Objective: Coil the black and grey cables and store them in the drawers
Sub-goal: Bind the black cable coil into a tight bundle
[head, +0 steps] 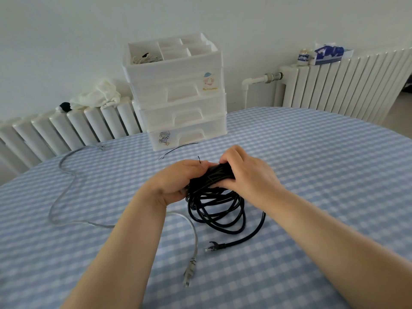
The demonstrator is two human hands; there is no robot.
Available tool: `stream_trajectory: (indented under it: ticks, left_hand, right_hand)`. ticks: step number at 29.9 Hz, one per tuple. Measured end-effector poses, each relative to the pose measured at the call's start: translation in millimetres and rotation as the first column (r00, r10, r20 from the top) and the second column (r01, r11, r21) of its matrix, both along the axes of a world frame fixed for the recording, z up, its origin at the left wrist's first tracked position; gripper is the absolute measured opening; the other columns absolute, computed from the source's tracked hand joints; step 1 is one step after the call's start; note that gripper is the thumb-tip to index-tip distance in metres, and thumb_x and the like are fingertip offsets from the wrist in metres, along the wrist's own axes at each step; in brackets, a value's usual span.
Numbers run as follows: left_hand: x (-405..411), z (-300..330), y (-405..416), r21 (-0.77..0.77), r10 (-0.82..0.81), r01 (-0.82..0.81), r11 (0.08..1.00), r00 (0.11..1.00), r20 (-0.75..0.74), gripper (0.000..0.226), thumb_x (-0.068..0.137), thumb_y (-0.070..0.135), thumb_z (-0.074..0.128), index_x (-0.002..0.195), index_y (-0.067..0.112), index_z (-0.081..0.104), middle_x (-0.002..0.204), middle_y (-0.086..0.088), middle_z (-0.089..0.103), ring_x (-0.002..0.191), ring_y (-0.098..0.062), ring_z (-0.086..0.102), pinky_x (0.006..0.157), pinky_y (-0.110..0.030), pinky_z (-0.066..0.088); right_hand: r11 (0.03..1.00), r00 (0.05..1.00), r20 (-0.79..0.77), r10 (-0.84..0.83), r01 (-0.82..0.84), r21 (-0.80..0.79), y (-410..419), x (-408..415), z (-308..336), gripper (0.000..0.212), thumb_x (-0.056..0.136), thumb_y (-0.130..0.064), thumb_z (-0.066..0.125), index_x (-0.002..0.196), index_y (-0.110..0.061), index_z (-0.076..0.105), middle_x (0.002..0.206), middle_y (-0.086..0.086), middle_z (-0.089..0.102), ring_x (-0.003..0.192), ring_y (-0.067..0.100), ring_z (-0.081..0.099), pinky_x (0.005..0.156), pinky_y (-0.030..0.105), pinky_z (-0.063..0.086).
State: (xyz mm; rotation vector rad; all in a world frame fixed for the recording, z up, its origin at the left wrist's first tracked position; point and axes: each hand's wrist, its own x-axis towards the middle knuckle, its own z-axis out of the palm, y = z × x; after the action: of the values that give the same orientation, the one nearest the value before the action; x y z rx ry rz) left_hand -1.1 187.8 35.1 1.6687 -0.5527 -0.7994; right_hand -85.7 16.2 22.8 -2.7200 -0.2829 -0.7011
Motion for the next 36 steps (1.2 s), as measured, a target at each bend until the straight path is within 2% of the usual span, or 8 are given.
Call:
stream_trajectory:
  ticks: [4, 8, 15, 23, 27, 30, 33, 36]
  left_hand:
    - [5, 1, 0, -0.038, -0.020, 0.017, 0.999, 0.996, -0.089, 0.037, 0.099, 0.021, 0.039, 0.118, 0.002, 0.063, 0.119, -0.021, 0.065, 0.107, -0.027, 0.063, 0.096, -0.030, 0.050]
    - [11, 10, 3, 0.065, -0.114, 0.118, 0.991, 0.991, -0.063, 0.036, 0.100, 0.021, 0.038, 0.119, 0.004, 0.063, 0.126, -0.022, 0.061, 0.118, -0.030, 0.056, 0.108, -0.035, 0.038]
    - [11, 14, -10, 0.107, -0.031, 0.048, 0.993, 0.988, -0.153, 0.028, 0.099, 0.015, 0.046, 0.092, 0.008, 0.072, 0.077, -0.003, 0.072, 0.070, -0.010, 0.068, 0.066, -0.018, 0.053]
    - [4, 11, -6, 0.074, 0.039, -0.024, 0.997, 0.977, -0.210, 0.020, 0.095, 0.013, 0.055, 0.086, 0.006, 0.071, 0.070, -0.003, 0.071, 0.061, -0.011, 0.066, 0.058, -0.017, 0.052]
    - [3, 9, -2, 0.102, 0.016, 0.009, 0.995, 0.969, -0.248, 0.019, 0.094, 0.016, 0.056, 0.087, 0.006, 0.071, 0.074, -0.005, 0.071, 0.066, -0.014, 0.067, 0.063, -0.021, 0.053]
    - [2, 9, -3, 0.114, 0.000, 0.031, 0.993, 0.966, -0.258, 0.021, 0.087, 0.022, 0.061, 0.094, 0.005, 0.071, 0.079, -0.006, 0.070, 0.068, -0.016, 0.066, 0.067, -0.022, 0.053]
    - [1, 9, -6, 0.124, 0.019, 0.014, 0.992, 0.966, -0.257, 0.020, 0.093, 0.016, 0.056, 0.098, 0.002, 0.069, 0.077, -0.007, 0.071, 0.063, -0.014, 0.067, 0.058, -0.020, 0.053]
    - [3, 10, -6, 0.147, -0.002, 0.040, 0.988, 0.968, -0.250, 0.018, 0.095, 0.013, 0.055, 0.093, 0.004, 0.070, 0.074, -0.006, 0.071, 0.063, -0.014, 0.067, 0.058, -0.020, 0.053]
  right_hand:
    - [0.998, 0.997, 0.058, 0.054, -0.052, -0.041, -2, 1, -3, 0.046, 0.080, -0.051, 0.055, 0.101, -0.011, 0.052, 0.096, -0.001, 0.054, 0.061, 0.012, 0.052, 0.052, 0.023, 0.038]
    - [0.992, 0.986, 0.129, 0.102, -0.092, -0.081, -3, 5, -8, 0.039, 0.076, -0.032, 0.077, 0.095, -0.006, 0.055, 0.090, 0.004, 0.056, 0.059, 0.015, 0.053, 0.054, 0.023, 0.033]
    - [0.988, 0.970, 0.191, 0.153, -0.144, -0.064, -8, 3, -10, 0.035, 0.080, -0.039, 0.062, 0.094, -0.007, 0.053, 0.090, 0.003, 0.055, 0.063, 0.019, 0.054, 0.053, 0.028, 0.043]
    - [0.968, 0.960, 0.199, 0.196, -0.157, -0.194, -6, 3, -7, 0.032, 0.082, -0.038, 0.062, 0.102, -0.015, 0.053, 0.092, 0.000, 0.062, 0.076, 0.016, 0.061, 0.072, 0.024, 0.043]
    - [0.958, 0.980, 0.100, 0.174, -0.145, -0.247, -2, -1, -5, 0.050, 0.083, -0.062, 0.048, 0.108, -0.020, 0.052, 0.099, -0.004, 0.061, 0.090, 0.015, 0.060, 0.087, 0.031, 0.045]
    - [0.984, 0.993, -0.047, 0.108, -0.113, -0.138, 2, -8, -1, 0.062, 0.077, -0.073, 0.048, 0.110, -0.021, 0.050, 0.104, -0.011, 0.056, 0.095, 0.010, 0.053, 0.084, 0.021, 0.038]
    - [0.985, 0.958, -0.252, 0.135, -0.101, 0.143, 1, -11, 6, 0.050, 0.076, -0.064, 0.064, 0.104, -0.027, 0.044, 0.092, -0.020, 0.051, 0.081, 0.001, 0.051, 0.065, 0.017, 0.035]
    - [0.969, 0.921, -0.334, 0.199, -0.133, 0.210, -1, -9, 10, 0.046, 0.077, -0.057, 0.069, 0.100, -0.028, 0.042, 0.083, -0.015, 0.056, 0.072, 0.002, 0.052, 0.060, 0.021, 0.037]
